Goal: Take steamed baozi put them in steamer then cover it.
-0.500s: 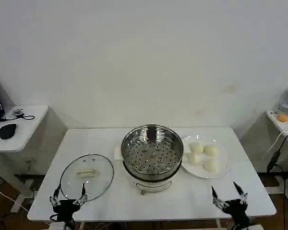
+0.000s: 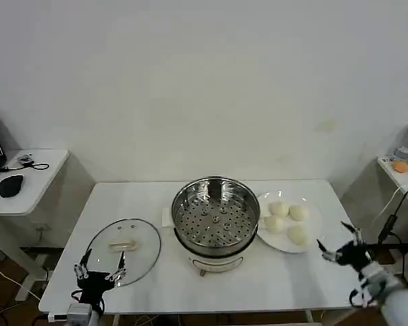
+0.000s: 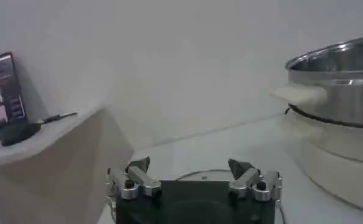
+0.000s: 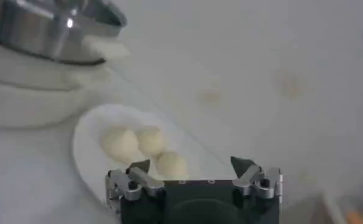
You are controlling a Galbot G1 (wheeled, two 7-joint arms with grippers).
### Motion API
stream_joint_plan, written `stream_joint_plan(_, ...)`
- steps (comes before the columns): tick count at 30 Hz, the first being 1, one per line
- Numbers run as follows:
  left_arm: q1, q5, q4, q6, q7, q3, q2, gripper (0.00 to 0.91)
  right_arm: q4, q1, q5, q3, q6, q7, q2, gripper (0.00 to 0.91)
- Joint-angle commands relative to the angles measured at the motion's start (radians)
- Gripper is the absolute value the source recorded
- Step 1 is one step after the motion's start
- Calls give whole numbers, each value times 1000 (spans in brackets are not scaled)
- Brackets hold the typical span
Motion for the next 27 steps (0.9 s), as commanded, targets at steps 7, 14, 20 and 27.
stream_joint_plan(7,-4,47,-11,-19,70,-47,-26,907,-369,880,-185,-671,110,-471,-358,907)
stream_joint_plan(14,-5,47,-18,-23,65,-68,-34,907,-577,1254,-233,-1066,235,-525,-265,907)
stream_joint_plan(20,-6,48,-25,-25,63,-79,-38,907,-738,1406,-281,-1248,342,-597,-123,907)
stream_joint_plan(27,-3,47,-27,-39,59,-98,-50,907,-893,1502,-296,-1369,390,-642,44,907)
